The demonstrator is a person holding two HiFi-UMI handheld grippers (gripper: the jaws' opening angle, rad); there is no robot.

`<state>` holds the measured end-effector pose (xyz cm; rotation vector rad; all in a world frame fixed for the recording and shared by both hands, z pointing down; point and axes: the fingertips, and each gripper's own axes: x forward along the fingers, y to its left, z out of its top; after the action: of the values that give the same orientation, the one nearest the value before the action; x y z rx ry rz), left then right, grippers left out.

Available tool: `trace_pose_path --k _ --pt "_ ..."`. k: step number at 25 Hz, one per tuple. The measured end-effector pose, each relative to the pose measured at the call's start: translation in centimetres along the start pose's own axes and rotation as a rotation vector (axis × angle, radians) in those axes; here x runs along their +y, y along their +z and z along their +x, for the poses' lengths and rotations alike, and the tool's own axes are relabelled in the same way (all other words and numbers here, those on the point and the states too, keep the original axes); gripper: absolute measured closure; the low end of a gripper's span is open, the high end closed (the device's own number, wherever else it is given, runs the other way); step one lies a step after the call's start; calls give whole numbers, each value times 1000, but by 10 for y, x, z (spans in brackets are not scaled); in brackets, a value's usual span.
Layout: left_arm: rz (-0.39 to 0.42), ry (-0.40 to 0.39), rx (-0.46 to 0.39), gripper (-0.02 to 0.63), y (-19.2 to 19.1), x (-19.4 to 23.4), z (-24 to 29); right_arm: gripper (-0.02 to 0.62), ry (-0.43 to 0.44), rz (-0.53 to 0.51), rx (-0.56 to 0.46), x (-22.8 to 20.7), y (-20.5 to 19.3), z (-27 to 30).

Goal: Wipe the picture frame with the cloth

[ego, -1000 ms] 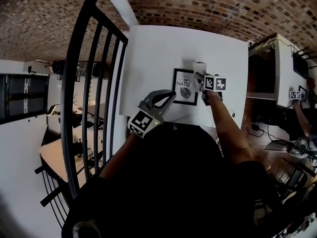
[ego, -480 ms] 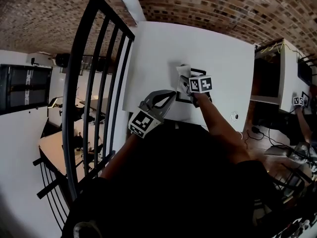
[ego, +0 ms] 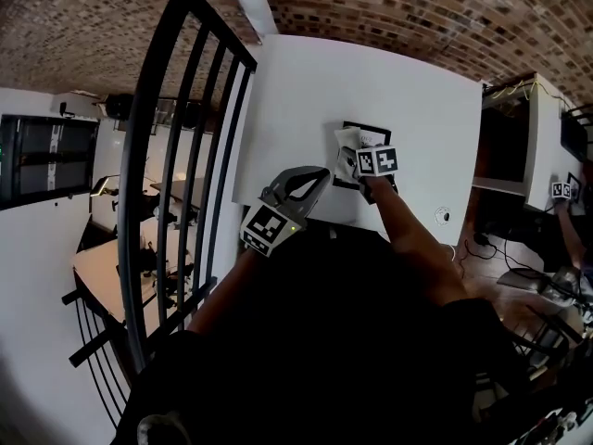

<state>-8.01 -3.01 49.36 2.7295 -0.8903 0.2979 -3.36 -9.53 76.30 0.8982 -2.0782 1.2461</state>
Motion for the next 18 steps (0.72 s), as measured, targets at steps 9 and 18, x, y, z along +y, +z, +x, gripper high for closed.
trace_pose_path --k 9,18 --pt "11 -65 6 606 2 -13 19 489 -55 41 -29 -30 -11 -24" --pt "37 -140 12 606 3 -33 45 489 -104 104 -84 -64 -20 -55"
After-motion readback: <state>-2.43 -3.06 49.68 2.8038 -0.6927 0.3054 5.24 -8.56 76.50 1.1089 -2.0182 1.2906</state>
